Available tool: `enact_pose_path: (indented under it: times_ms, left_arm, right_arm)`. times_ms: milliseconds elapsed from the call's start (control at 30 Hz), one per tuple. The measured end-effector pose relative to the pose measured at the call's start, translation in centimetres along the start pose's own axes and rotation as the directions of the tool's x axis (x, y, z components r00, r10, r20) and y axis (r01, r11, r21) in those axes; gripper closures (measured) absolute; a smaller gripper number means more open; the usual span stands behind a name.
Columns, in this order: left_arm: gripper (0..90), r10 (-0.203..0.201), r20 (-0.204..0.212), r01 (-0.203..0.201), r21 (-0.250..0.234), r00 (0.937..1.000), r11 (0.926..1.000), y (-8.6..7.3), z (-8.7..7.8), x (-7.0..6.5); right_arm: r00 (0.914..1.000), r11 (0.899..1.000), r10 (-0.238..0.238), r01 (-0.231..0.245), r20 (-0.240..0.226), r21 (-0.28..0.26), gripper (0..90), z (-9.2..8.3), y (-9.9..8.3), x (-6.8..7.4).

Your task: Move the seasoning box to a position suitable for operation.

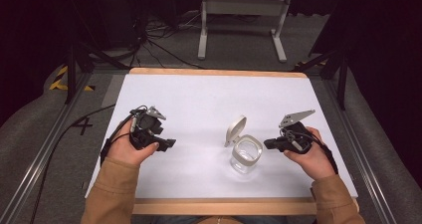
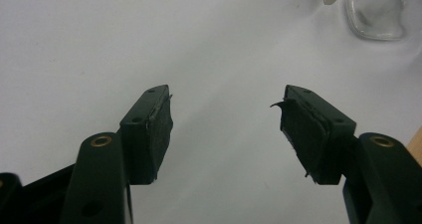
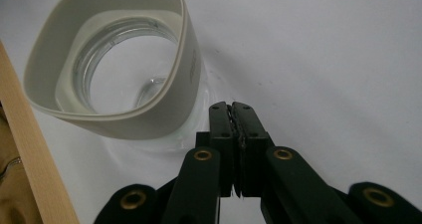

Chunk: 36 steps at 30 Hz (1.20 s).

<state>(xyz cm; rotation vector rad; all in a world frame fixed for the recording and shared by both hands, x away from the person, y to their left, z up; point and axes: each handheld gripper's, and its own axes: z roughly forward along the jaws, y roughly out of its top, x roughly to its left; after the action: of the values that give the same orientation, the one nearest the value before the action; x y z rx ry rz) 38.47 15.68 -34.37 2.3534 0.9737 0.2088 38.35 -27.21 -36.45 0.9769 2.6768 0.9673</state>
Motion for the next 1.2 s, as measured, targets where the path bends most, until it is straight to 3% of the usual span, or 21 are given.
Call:
enact_pose_path:
  times_ms: [233,567,900,1200]
  left_arm:
    - [37.6,0.002,-0.003,-0.002,-0.001,1.0,1.0,0.0,0.1,-0.1]
    - [37.6,0.002,-0.001,-0.002,-0.004,1.0,1.0,0.0,0.1,-0.1]
    - [37.6,0.006,0.0,-0.006,0.005,1.0,1.0,0.1,0.2,-0.2]
    - [37.6,0.007,0.002,-0.007,0.005,1.0,1.0,0.1,0.2,-0.2]
  right_arm:
    - [0.9992,0.999,-0.012,0.013,-0.038,0.029,88.8,1.3,-0.2,0.0]
    - [0.9982,0.998,-0.028,0.031,-0.054,0.053,89.7,2.1,-0.1,0.3]
    - [0.9977,0.998,-0.027,0.031,-0.062,0.059,90.0,2.1,-0.2,0.4]
    - [0.9942,0.991,-0.046,0.058,-0.097,0.119,90.0,2.0,-0.3,1.2]
